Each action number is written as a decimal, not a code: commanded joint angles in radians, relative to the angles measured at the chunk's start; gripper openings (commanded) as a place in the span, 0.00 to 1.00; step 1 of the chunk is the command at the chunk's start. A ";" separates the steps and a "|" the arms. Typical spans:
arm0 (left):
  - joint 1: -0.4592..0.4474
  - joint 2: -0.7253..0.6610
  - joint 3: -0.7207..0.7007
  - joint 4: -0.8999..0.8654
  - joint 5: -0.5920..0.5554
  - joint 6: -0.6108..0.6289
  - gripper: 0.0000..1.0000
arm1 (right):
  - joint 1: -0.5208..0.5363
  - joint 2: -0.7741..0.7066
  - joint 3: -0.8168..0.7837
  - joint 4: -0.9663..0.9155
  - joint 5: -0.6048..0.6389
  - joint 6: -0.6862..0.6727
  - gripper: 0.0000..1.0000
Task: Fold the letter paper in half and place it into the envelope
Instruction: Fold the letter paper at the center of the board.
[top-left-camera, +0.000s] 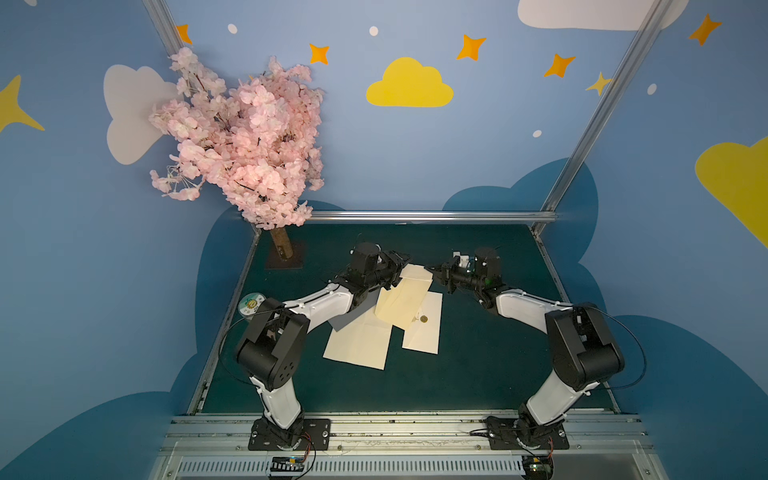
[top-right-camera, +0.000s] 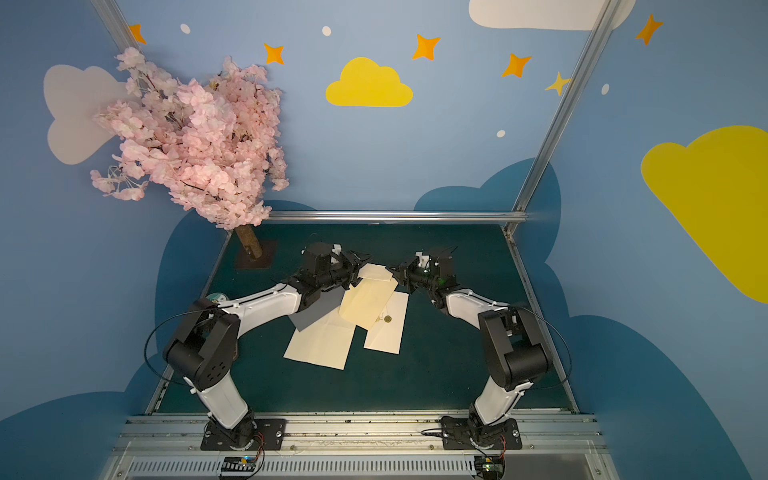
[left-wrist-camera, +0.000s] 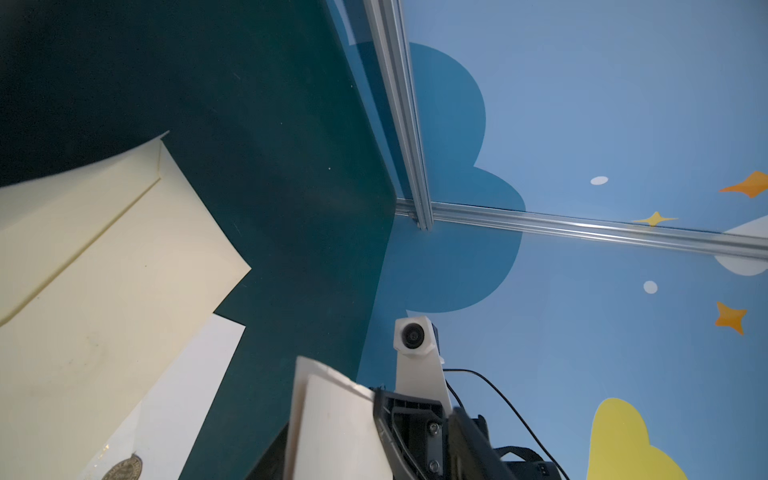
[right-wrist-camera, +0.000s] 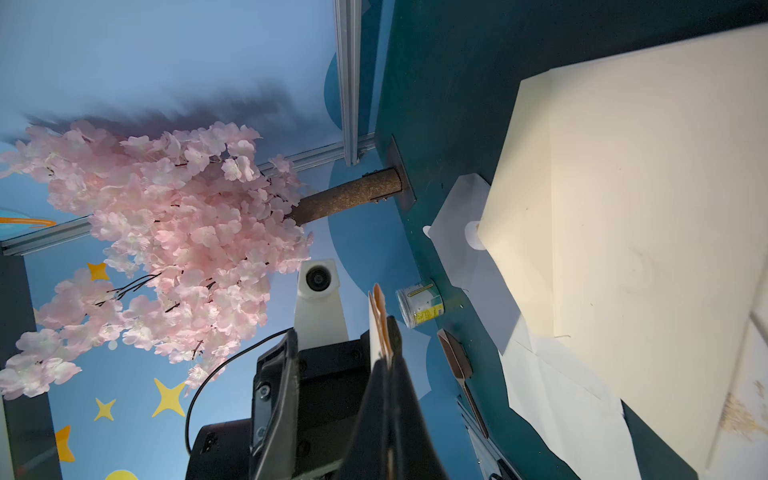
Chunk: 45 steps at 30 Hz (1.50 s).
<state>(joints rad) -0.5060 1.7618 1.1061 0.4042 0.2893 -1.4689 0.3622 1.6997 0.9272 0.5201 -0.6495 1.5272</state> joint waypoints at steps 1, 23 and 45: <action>0.004 0.025 0.020 0.058 0.031 -0.005 0.42 | 0.008 -0.032 0.004 0.024 0.008 -0.013 0.00; 0.079 -0.010 0.138 -0.263 0.461 0.425 0.02 | -0.064 0.036 0.238 -0.474 -0.453 -0.542 0.67; 0.113 0.019 0.150 -0.199 0.714 0.484 0.05 | -0.023 0.069 0.184 -0.351 -0.615 -0.536 0.43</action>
<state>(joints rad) -0.3954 1.7725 1.2285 0.1570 0.9539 -0.9737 0.3294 1.7519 1.1122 0.1349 -1.2442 0.9939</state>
